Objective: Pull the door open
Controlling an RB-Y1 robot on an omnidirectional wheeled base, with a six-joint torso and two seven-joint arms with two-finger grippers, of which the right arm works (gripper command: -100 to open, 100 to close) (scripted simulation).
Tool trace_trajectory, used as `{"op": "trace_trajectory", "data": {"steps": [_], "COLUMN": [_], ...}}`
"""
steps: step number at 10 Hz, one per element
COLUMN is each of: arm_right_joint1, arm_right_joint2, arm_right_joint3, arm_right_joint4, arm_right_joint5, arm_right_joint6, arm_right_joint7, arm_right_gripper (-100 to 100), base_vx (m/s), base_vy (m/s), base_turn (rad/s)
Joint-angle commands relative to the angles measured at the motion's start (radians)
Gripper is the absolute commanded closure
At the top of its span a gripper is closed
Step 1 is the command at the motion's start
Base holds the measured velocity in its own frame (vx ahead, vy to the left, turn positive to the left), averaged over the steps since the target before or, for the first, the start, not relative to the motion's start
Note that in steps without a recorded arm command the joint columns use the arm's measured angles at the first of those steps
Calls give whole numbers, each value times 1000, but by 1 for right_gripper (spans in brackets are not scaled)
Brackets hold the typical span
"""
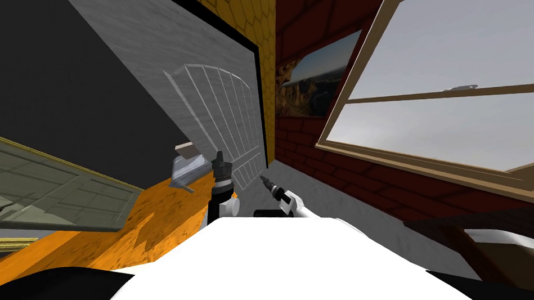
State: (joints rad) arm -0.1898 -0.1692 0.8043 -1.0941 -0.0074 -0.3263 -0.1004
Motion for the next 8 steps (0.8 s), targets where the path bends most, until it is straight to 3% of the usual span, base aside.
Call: {"op": "trace_trajectory", "data": {"steps": [1, 4, 6, 8], "arm_right_joint1": [-4, -5, -5, -5], "arm_right_joint2": [30, 76, 98, 98], "arm_right_joint3": [1, 3, 4, 4], "arm_right_joint4": [3, 3, 3, 3], "arm_right_joint5": [0, 1, 2, 2], "arm_right_joint6": [1, 2, 3, 3], "arm_right_joint7": [-1, -1, -1, -1], "arm_right_gripper": [-100, -100, -100, -100], "base_vx": [51, 64, 32, 5], "base_vy": [211, 200, 47, 2], "base_turn": [-19, -4, 169, 10]}}
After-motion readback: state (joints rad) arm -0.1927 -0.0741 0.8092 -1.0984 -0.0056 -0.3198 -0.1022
